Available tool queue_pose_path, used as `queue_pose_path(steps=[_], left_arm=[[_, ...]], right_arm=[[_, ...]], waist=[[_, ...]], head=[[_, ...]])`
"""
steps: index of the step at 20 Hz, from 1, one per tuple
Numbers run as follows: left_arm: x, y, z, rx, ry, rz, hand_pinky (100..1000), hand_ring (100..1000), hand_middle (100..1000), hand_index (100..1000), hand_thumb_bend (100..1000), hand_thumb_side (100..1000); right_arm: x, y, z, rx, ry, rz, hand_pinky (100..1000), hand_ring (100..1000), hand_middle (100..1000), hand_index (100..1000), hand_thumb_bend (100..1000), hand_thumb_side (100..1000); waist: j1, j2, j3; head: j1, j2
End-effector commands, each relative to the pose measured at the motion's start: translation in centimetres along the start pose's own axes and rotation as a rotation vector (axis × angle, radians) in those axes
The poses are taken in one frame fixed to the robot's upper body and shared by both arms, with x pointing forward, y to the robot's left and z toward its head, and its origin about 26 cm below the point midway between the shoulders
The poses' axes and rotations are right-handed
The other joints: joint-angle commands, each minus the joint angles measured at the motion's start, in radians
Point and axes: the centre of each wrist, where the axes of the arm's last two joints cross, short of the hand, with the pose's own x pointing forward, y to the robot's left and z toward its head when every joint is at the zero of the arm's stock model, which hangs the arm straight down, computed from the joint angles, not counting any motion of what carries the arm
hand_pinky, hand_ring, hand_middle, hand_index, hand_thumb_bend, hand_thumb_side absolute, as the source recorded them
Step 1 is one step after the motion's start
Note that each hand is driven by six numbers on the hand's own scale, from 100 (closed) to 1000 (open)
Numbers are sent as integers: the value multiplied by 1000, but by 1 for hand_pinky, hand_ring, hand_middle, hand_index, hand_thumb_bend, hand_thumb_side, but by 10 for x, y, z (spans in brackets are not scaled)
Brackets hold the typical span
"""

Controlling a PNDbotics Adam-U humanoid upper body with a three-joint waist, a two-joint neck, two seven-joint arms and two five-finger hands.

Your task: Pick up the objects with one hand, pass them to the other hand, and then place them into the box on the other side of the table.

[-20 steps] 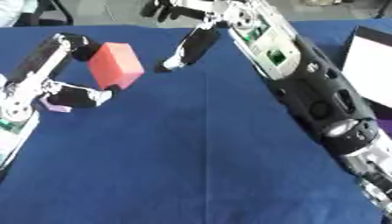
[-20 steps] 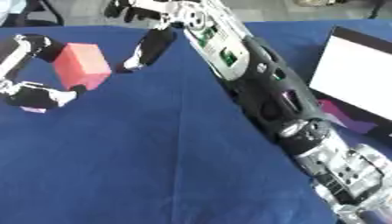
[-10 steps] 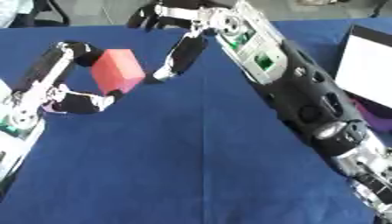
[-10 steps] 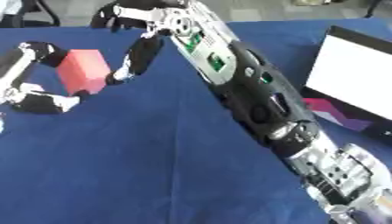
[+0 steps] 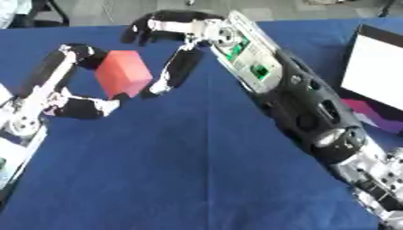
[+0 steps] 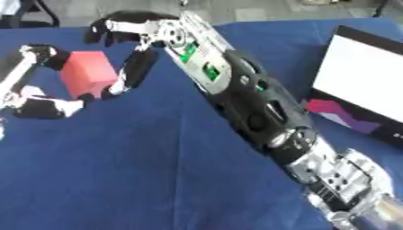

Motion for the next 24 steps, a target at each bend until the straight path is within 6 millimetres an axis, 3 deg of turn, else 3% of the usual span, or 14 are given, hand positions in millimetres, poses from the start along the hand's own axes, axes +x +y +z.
queue_pose_path(steps=[1, 11, 14, 15, 16, 20, 23, 24], left_arm=[[10, 10, -2, 13, -52, -9, 741, 619, 521, 441, 255, 123], [14, 8, -4, -2, -79, 7, 742, 619, 520, 441, 250, 129], [14, 7, -4, -1, -77, 9, 742, 619, 519, 443, 249, 130], [14, 7, -4, 0, -76, 11, 742, 617, 519, 446, 250, 129], [14, 7, -3, 2, -75, 14, 742, 617, 519, 447, 248, 130], [14, 6, -4, 7, -71, 22, 742, 617, 524, 480, 293, 134], [12, 6, -3, 24, -59, 33, 745, 623, 540, 517, 341, 151], [11, 6, -3, 31, -54, 37, 751, 635, 565, 559, 393, 176]], right_arm=[[5, -5, -2, -14, -15, 16, 899, 862, 864, 885, 533, 227], [2, -1, -4, -53, -8, -39, 894, 833, 811, 843, 470, 170], [1, -1, -3, -75, -4, -70, 889, 790, 680, 728, 329, 100], [1, -1, -3, -88, -1, -82, 885, 765, 598, 666, 234, 100], [1, -1, -3, -101, 0, -93, 882, 754, 566, 639, 209, 100], [1, -1, -2, -140, -6, -127, 873, 708, 462, 541, 131, 100], [1, -1, -1, -136, -11, -135, 870, 692, 435, 516, 147, 100], [0, -2, -1, -133, -10, -136, 869, 684, 425, 507, 160, 100]], waist=[[-12, -32, 3], [-13, -30, 7], [-12, -29, 7], [-12, -29, 7], [-12, -29, 7], [-11, -28, 6], [-11, -29, 5], [-11, -29, 5]], head=[[-4, -1], [-6, -1], [-5, -1], [-5, -1], [-6, -1], [-7, -1], [-8, -1], [-10, -1]])
